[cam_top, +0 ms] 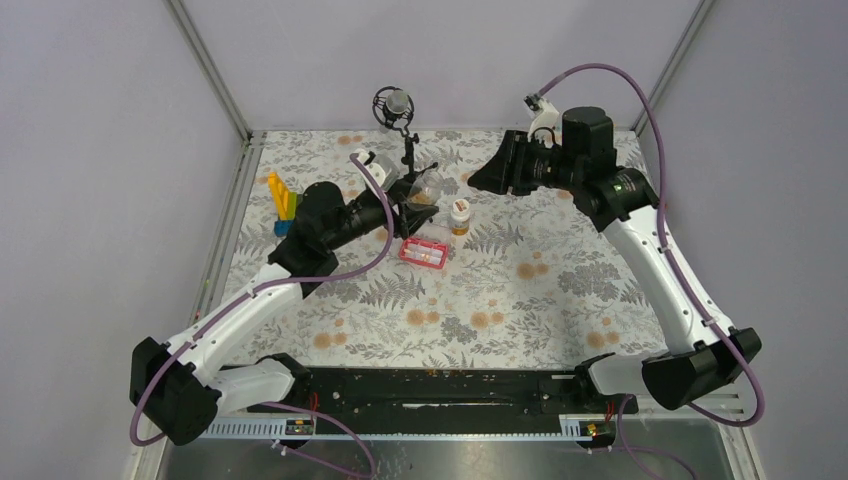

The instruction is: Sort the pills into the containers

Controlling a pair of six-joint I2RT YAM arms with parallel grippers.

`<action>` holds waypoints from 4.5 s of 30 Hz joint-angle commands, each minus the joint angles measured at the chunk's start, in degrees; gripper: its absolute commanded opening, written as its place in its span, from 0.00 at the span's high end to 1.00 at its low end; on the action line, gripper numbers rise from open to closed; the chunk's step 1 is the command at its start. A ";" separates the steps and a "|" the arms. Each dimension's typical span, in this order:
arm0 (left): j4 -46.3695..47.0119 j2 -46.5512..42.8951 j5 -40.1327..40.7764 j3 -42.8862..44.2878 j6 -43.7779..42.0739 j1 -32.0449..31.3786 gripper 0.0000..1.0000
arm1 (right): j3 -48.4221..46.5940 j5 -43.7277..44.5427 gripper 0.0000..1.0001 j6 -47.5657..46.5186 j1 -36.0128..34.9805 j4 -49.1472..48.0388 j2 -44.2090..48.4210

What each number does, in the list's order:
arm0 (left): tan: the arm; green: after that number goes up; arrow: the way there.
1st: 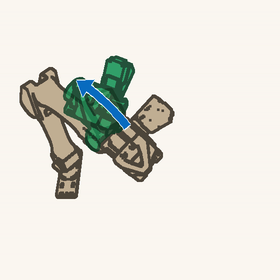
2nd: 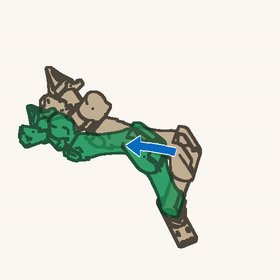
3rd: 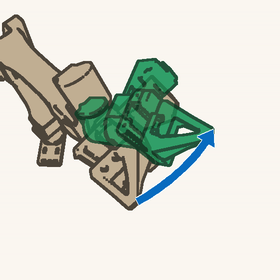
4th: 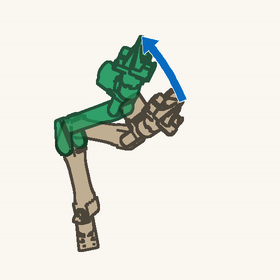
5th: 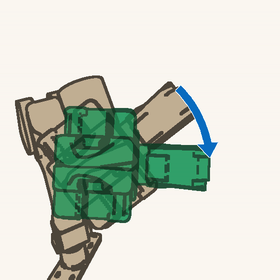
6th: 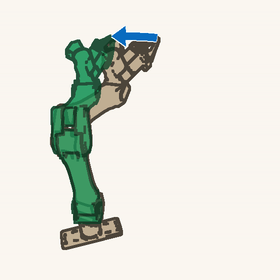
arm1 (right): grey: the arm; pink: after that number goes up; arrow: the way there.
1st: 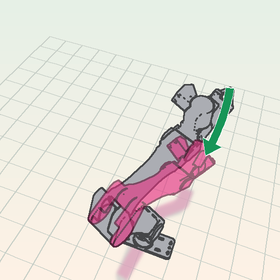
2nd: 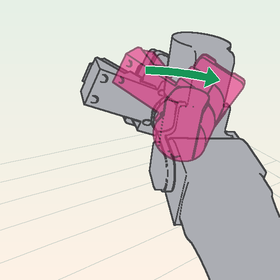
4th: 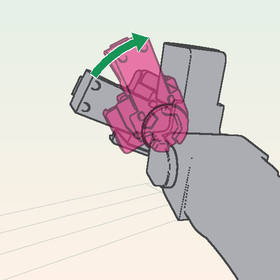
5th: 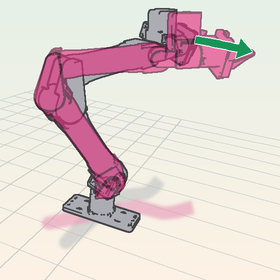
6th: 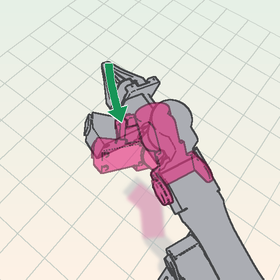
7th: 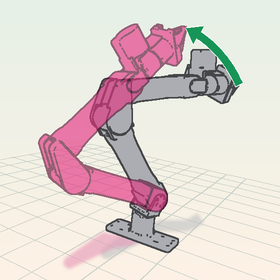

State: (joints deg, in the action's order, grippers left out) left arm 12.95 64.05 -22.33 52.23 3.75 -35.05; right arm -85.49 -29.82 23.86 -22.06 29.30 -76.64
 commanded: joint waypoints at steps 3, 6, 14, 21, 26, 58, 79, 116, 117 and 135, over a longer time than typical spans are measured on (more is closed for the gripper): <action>-3.62 -0.05 -11.12 4.99 -5.28 0.11 1.00 | -5.29 -15.76 0.65 1.06 -0.77 1.43 -0.28; -7.55 0.96 -14.13 7.35 -7.96 -0.17 1.00 | -6.54 -17.23 0.66 0.38 -2.40 1.92 -1.07; -10.44 1.58 -15.48 9.28 -10.16 -0.25 1.00 | -8.86 -15.45 0.66 -3.26 -5.34 5.96 -2.44; -11.79 2.29 -17.22 10.35 -10.90 -0.36 1.00 | -10.49 -12.99 0.66 -6.61 -6.49 7.91 -3.73; -12.71 3.01 -18.56 11.47 -11.47 -0.37 1.00 | -13.23 -10.62 0.66 -10.91 -7.70 12.99 -5.51; -11.46 5.47 -20.90 12.80 -9.43 -3.62 1.00 | -10.66 -17.39 0.61 -24.24 -11.22 22.68 -7.38; 1.28 7.12 -11.59 10.49 -10.46 -3.72 1.00 | -11.63 -6.66 0.61 -14.13 -11.95 26.47 -11.57; 2.45 5.56 -10.98 1.66 -7.30 -1.93 1.00 | -5.49 -9.22 0.06 4.67 -1.02 -5.45 -5.48; 2.13 5.59 -11.42 1.81 -7.37 -1.94 1.00 | -4.75 -10.65 0.06 1.91 -0.82 -5.43 -4.74; 3.95 6.23 -16.48 4.45 -4.97 -1.80 1.00 | -2.06 -17.05 0.41 -10.25 -2.28 -1.81 -4.90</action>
State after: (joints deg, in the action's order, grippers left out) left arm 10.41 70.67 -37.23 54.50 -2.83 -37.21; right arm -87.79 -46.13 16.75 -23.07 26.48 -81.49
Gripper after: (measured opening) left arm 0.534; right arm 0.690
